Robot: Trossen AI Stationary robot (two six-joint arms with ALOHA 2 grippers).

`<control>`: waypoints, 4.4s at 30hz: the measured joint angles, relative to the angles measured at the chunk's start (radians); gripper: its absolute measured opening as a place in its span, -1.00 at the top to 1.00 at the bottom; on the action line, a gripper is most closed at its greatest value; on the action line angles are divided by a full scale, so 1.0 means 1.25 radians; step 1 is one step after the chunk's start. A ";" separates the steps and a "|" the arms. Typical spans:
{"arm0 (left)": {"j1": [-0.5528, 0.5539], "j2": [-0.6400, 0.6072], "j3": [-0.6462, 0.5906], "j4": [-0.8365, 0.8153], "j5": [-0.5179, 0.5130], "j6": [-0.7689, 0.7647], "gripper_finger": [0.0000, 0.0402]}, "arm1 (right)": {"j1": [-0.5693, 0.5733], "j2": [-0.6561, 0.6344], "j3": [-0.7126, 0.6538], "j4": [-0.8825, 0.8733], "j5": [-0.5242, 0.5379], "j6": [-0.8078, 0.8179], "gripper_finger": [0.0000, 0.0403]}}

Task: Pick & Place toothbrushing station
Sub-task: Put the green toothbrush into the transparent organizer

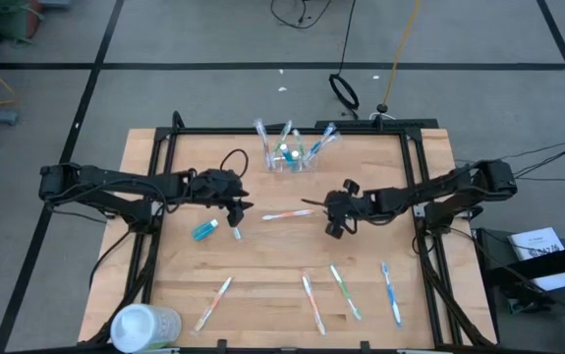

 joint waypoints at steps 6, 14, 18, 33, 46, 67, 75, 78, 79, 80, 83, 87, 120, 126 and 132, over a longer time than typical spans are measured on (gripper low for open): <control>-0.047 0.000 0.000 -0.044 -0.001 0.034 -0.01 | -0.008 0.000 -0.091 0.232 0.000 -0.081 0.30; -0.117 0.000 0.000 -0.063 -0.004 0.012 -0.01 | -0.015 0.000 -0.226 0.602 0.000 -0.155 0.30; -0.150 0.000 0.000 -0.036 -0.046 0.023 -0.01 | -0.017 0.000 -0.278 0.655 0.000 -0.191 0.30; -0.159 0.000 0.000 0.027 -0.072 0.023 -0.01 | -0.059 0.000 -0.315 0.719 0.000 -0.183 0.30; -0.159 0.000 0.000 0.026 -0.072 0.025 -0.01 | -0.069 0.000 -0.315 0.720 0.000 -0.184 0.30; -0.158 0.000 0.000 0.108 -0.176 0.126 -0.01 | -0.069 0.000 -0.314 0.720 0.000 -0.200 0.30; -0.158 0.000 0.000 0.148 -0.177 0.164 -0.01 | -0.065 0.000 -0.313 0.749 -0.004 -0.182 0.30; -0.158 0.000 0.000 0.147 -0.177 0.172 -0.01 | -0.062 0.000 -0.313 0.760 -0.025 -0.182 0.30; -0.158 0.000 0.000 0.147 -0.177 0.172 -0.01 | -0.062 0.000 -0.313 0.761 -0.028 -0.182 0.30; -0.158 0.000 0.000 0.147 -0.176 0.172 -0.01 | -0.062 0.000 -0.313 0.761 -0.027 -0.179 0.30; -0.158 0.000 0.000 0.142 -0.156 0.172 -0.01 | -0.062 0.000 -0.313 0.761 -0.025 -0.164 0.30; -0.159 0.000 0.000 0.075 -0.061 0.162 -0.01 | -0.062 0.000 -0.313 0.761 -0.025 -0.158 0.30; -0.258 0.205 -0.002 -0.187 -0.153 0.424 -0.01 | -0.062 0.000 -0.314 0.744 -0.023 -0.164 0.30; -0.258 0.235 0.001 -0.157 -0.163 0.418 -0.01 | -0.062 0.000 -0.314 0.744 -0.022 -0.164 0.30; -0.253 0.242 -0.002 -0.038 -0.150 0.303 -0.01 | -0.062 0.000 -0.314 0.743 -0.022 -0.164 0.30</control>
